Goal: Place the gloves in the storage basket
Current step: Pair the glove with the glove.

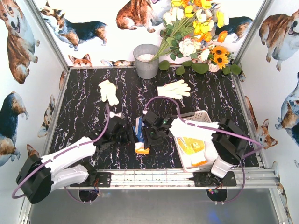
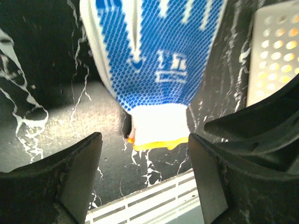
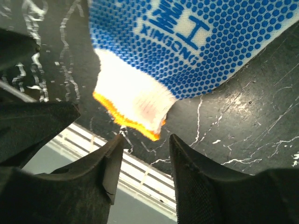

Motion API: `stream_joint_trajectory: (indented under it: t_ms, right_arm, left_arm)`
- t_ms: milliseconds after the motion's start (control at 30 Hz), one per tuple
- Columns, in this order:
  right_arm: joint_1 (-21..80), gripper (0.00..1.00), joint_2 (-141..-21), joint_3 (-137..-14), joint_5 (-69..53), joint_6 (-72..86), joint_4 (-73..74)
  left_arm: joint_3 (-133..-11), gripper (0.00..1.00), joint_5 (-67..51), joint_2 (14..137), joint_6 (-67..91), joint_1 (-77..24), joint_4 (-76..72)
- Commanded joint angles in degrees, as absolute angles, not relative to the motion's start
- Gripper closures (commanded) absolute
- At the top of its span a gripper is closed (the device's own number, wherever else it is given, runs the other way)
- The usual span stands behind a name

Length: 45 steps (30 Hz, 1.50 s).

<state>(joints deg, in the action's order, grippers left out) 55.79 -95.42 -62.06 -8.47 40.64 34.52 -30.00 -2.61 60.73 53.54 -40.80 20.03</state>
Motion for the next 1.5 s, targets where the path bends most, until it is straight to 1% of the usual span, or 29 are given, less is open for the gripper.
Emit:
stream_joint_trajectory:
  t_ms: [0, 67, 200, 300, 367, 500, 567, 633, 833, 1000, 1100, 1133, 1200, 1300, 1467]
  right_arm:
    - [56.07, 0.51, -88.20, -62.13, -6.30, 41.31, 32.75]
    - [56.07, 0.48, -85.80, -61.70, -5.16, 41.36, 33.27]
    - [55.80, 0.42, -81.32, -59.91, -1.84, 42.27, 33.20]
    - [54.39, 0.40, -78.81, -57.08, -0.48, 44.08, 31.38]
    - [51.93, 0.39, -77.41, -53.79, -3.48, 45.74, 27.87]
    - [46.98, 0.39, -74.26, -46.01, -9.36, 49.84, 16.28]
    - [45.57, 0.38, -73.53, -43.15, -9.76, 50.32, 11.57]
    - [44.84, 0.38, -73.66, -41.83, -9.36, 50.16, 10.06]
    - [44.03, 0.38, -77.54, -44.21, -8.42, 48.17, 14.26]
    - [44.03, 0.40, -82.25, -45.39, -9.84, 49.69, 11.73]
    - [44.03, 0.43, -84.62, -45.35, -10.27, 50.44, 9.54]
    - [44.03, 0.44, -85.43, -45.54, -10.36, 50.45, 9.37]
    - [44.03, 0.48, -87.01, -45.97, -10.68, 50.13, 9.28]
    - [44.03, 0.54, -89.11, -46.80, -11.41, 49.77, 8.89]
    - [44.03, 0.66, -91.63, -47.84, -11.95, 49.18, 7.91]
  left_arm:
    - [-35.88, 0.29, 4.20, 58.43, 48.63, -40.96, 27.10]
    - [-37.26, 0.27, 4.75, 58.48, 47.93, -41.03, 27.62]
    - [-39.89, 0.25, 5.40, 61.04, 46.98, -40.84, 27.00]
    - [-45.15, 0.25, 6.73, 64.50, 44.75, -40.46, 26.75]
    - [-48.44, 0.21, 8.41, 66.66, 42.71, -40.26, 26.62]
    - [-53.15, 0.21, 9.82, 71.27, 40.56, -39.71, 27.45]
    - [-53.04, 0.20, 9.07, 72.78, 40.85, -39.66, 26.54]
    - [-51.74, 0.19, 7.52, 74.16, 41.71, -39.32, 24.84]
    - [-42.72, 0.22, 1.30, 74.40, 46.85, -39.19, 16.62]
    - [-36.83, 0.26, -0.64, 72.89, 49.01, -39.17, 13.57]
    - [-35.12, 0.34, -1.49, 73.01, 49.11, -39.20, 13.28]
    - [-34.57, 0.38, -1.69, 73.02, 49.31, -39.20, 13.17]
    - [-33.23, 0.46, -2.34, 72.88, 49.95, -39.18, 12.40]
    - [-31.37, 0.53, -4.11, 72.29, 51.19, -39.22, 11.34]
    - [-29.35, 0.59, -5.03, 71.35, 51.93, -39.28, 11.07]
